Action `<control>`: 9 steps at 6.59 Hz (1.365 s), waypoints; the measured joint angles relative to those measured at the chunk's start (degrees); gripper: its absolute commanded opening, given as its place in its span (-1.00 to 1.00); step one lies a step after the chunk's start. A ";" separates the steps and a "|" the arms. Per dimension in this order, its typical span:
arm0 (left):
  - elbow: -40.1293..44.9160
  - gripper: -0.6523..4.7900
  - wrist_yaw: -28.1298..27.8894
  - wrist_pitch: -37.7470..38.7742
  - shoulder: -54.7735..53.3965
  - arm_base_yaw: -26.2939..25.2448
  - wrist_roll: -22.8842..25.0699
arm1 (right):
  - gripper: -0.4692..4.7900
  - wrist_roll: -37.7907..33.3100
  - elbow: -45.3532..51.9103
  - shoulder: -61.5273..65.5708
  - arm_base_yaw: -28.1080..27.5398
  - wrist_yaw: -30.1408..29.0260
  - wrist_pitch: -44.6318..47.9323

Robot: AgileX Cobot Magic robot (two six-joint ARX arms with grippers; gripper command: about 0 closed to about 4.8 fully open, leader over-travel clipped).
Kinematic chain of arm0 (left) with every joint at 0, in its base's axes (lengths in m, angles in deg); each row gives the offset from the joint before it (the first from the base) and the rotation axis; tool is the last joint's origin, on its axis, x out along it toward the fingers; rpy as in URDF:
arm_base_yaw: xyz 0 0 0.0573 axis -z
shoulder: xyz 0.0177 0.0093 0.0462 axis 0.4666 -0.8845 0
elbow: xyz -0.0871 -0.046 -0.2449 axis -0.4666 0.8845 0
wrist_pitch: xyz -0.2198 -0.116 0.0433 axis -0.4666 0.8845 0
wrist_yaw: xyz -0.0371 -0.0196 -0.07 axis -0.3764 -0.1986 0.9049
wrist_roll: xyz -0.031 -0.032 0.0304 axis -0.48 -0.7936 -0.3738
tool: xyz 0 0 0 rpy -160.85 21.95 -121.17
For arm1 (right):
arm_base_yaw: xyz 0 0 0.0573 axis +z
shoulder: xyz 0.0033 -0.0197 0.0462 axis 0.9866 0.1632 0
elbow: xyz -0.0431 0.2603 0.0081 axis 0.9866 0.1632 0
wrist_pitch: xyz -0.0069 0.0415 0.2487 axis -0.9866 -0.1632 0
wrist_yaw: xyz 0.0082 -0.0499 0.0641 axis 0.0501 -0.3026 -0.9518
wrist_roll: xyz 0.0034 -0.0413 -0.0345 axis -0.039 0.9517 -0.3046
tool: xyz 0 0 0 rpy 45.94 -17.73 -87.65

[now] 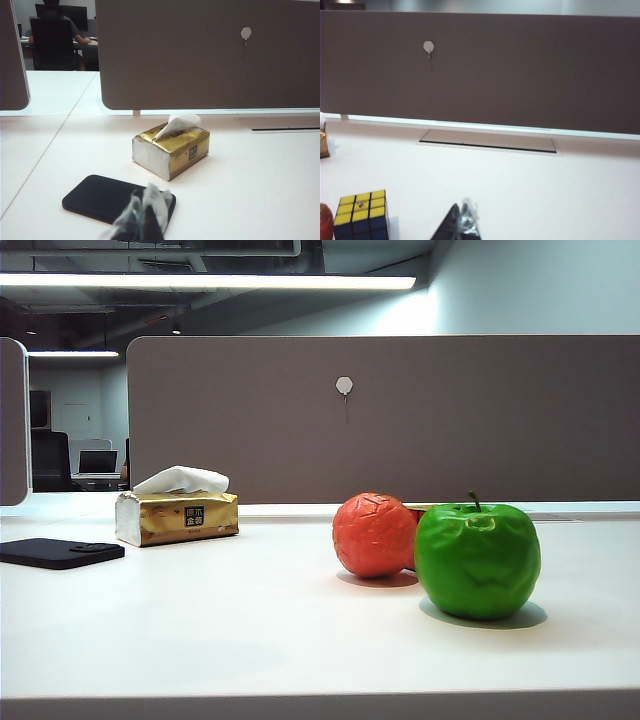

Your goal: Move all the fruits on the tabletop near the face of the Rubik's cube that has the color most similar to each fruit.

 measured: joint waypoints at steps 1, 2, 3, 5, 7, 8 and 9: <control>0.00 -0.78 0.00 0.00 0.00 0.00 0.00 | -0.82 0.00 0.00 0.00 0.00 0.04 -0.98; 0.00 -0.78 0.00 0.09 0.00 0.00 0.00 | -0.82 0.00 0.00 0.00 0.00 0.09 -3.85; 0.00 -0.77 0.00 0.11 0.00 0.00 0.00 | -0.82 0.00 0.00 -0.02 0.00 -0.07 -3.89; 0.00 -0.78 0.00 0.11 0.00 0.00 0.00 | -0.82 0.00 0.00 -0.04 0.00 -0.09 -3.87; 0.00 -0.78 0.00 0.11 0.00 0.00 0.00 | -0.82 0.00 0.00 -0.07 0.00 -0.09 -3.89; 0.00 -0.78 0.00 0.11 0.00 0.00 0.00 | -0.82 0.00 0.00 -0.07 0.00 -0.09 -3.89; 0.00 -0.78 0.00 0.11 0.00 0.00 0.00 | -0.82 0.00 0.00 -0.07 0.00 -0.07 -3.89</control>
